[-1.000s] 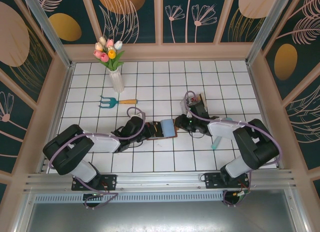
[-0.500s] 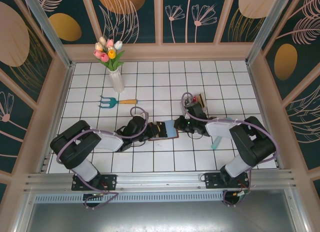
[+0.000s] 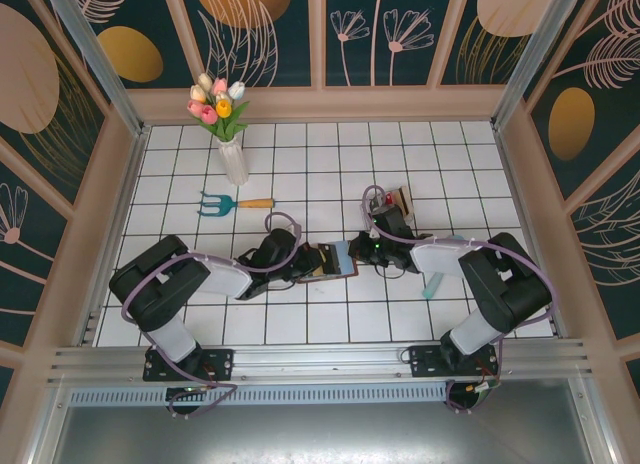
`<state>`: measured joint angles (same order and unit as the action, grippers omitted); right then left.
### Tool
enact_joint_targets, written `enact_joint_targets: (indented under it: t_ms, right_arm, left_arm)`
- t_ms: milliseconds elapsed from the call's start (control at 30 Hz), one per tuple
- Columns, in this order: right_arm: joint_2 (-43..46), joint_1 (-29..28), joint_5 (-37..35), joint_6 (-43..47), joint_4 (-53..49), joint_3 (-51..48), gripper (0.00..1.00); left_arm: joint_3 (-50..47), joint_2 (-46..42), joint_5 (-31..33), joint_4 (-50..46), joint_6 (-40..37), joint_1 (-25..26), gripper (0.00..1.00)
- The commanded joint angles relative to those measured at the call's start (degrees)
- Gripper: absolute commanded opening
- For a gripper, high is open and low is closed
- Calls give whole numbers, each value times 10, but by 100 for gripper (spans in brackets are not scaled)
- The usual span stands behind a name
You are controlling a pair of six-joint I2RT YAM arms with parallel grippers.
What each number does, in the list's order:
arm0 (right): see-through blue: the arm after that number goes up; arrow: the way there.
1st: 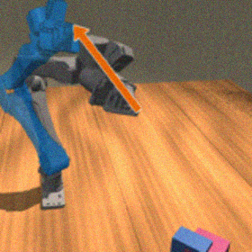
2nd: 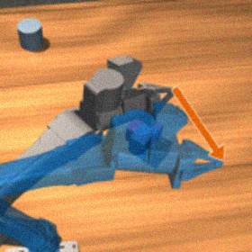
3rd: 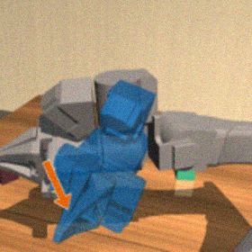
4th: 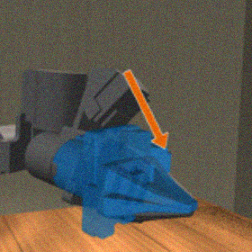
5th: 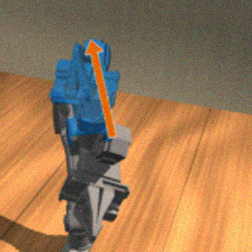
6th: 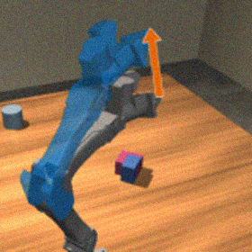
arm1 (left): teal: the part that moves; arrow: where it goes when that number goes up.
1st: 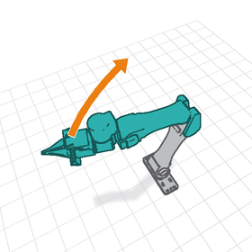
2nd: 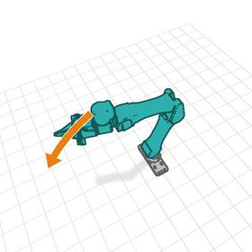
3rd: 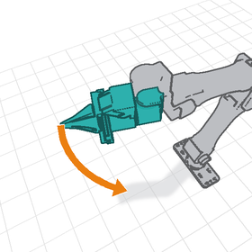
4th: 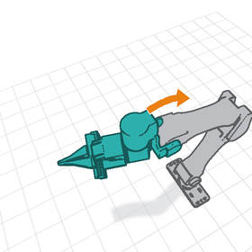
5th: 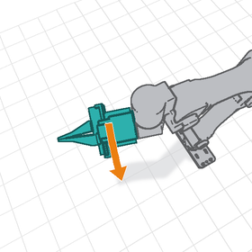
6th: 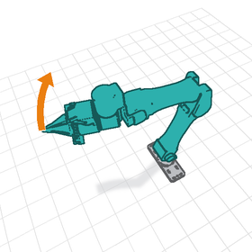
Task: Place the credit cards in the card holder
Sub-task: Insert the credit card into the card slot.
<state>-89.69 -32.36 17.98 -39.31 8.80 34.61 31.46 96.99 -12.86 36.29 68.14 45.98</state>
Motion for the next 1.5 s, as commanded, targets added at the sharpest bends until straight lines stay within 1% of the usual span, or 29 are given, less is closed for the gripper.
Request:
enact_joint_targets:
  t_ms: [0, 100, 300, 533, 633, 667, 833, 933, 967, 1033, 1100, 1167, 1300, 1467]
  right_arm:
    - [-8, -4, -18, 4, -25, -24, 8]
    - [-7, -4, -15, -1, -19, -29, 6]
    - [5, -4, -14, -13, -9, -38, 6]
    - [12, -4, -17, -18, -15, -36, 5]
    - [14, -4, -24, -20, -21, -35, 6]
    - [15, -4, -27, -19, -24, -33, 6]
    - [13, -4, -33, -15, -33, -30, 6]
    - [14, -4, -33, -13, -35, -30, 6]
    - [15, -4, -34, -14, -35, -30, 6]
    - [15, -4, -33, -13, -34, -29, 5]
    - [14, -4, -31, -14, -34, -28, 6]
    - [13, -4, -29, -13, -35, -26, 6]
    - [11, -4, -28, -15, -34, -26, 6]
    - [11, -5, -21, -25, -30, -30, 5]
  left_arm:
    - [23, 26, -15, -26, -11, 9, 6]
    - [29, 36, -21, -21, -2, 12, 7]
    - [47, 53, -16, -29, 2, 23, 10]
    - [70, 66, -2, -57, -2, 39, 20]
    - [68, 50, 21, -86, -8, 40, 24]
    - [66, 42, 30, -98, -11, 40, 27]
    - [67, 16, 54, -149, -30, 40, 32]
    - [68, 15, 57, -158, -37, 40, 30]
    - [69, -1, 57, -160, -36, 40, 29]
    - [69, 2, 53, -157, -40, 40, 19]
    - [71, 6, 51, -161, -42, 40, 17]
    - [69, 7, 51, -162, -40, 40, 11]
    - [67, 8, 50, -154, -37, 40, 6]
    - [60, 39, 40, -112, -5, 41, 5]
